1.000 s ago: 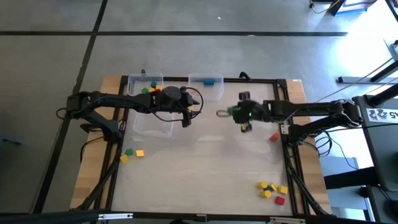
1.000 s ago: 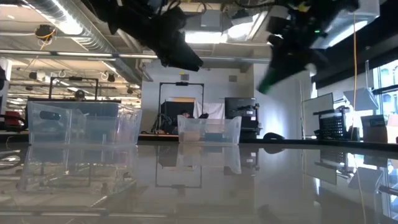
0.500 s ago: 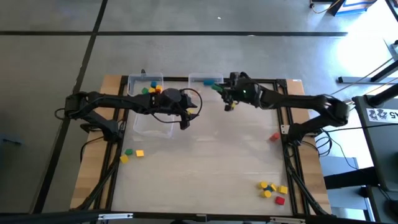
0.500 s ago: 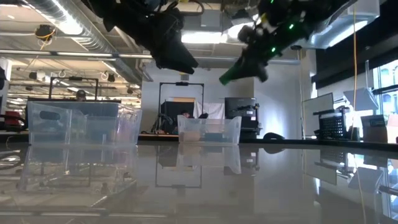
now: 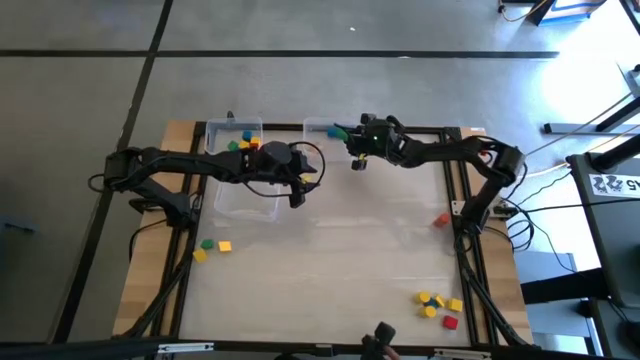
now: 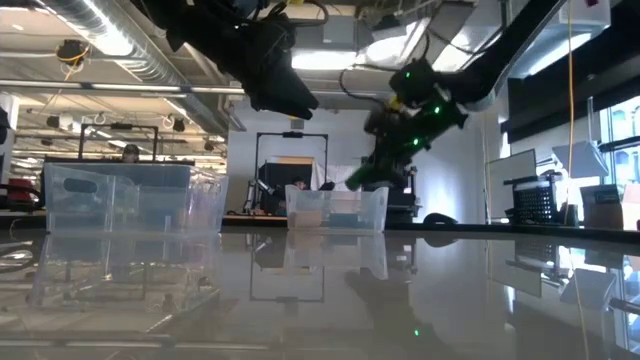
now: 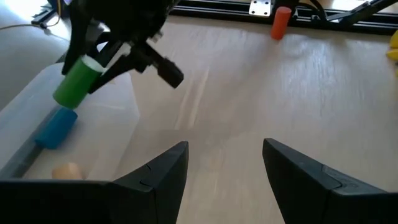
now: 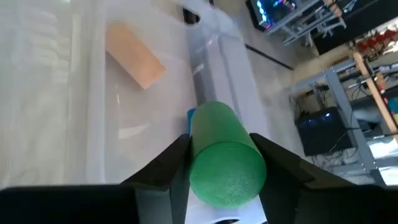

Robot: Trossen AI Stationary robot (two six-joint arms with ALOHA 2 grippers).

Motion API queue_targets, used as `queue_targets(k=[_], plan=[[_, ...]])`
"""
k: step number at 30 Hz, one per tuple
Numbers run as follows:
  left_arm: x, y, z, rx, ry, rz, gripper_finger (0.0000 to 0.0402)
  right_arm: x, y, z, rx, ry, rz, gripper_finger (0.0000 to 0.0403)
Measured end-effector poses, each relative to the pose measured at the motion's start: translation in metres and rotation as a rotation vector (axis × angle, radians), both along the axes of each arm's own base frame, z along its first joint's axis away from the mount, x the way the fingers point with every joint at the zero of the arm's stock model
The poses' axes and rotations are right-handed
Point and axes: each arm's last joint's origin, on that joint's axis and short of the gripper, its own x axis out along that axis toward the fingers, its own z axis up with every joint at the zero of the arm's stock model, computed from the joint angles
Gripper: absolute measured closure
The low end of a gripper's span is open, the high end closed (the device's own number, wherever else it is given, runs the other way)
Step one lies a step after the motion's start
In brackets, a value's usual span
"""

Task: Sort blocks by size
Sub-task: Put the green cylinder game block into the top center transparent bin, then put the orange cylinder game block into the top center transparent bin

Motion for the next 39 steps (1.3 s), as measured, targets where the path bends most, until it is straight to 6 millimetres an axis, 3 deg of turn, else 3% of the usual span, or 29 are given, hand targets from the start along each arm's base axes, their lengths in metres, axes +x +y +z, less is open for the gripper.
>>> queue_targets(k=[4,16,23,31,39], plan=[[0.000,0.000,0.000,0.000,0.000,0.000,0.0196,0.001,-0.004,-0.007,-0.008,0.011,-0.030,0.0250],[0.000,0.000,0.000,0.004,0.001,-0.002,0.0196,0.001,-0.004,-0.006,-0.020,0.003,-0.047,0.0197],[0.001,0.000,0.001,0.006,-0.009,-0.002,0.0196,0.000,-0.003,-0.002,-0.026,0.008,-0.042,0.0190],[0.001,0.000,0.001,0.006,-0.007,-0.002,0.0196,-0.016,0.024,0.050,-0.058,-0.019,0.002,0.0190],[0.001,0.000,0.001,0.010,-0.006,-0.005,0.0196,-0.057,0.073,0.099,-0.025,0.056,0.091,0.0189]])
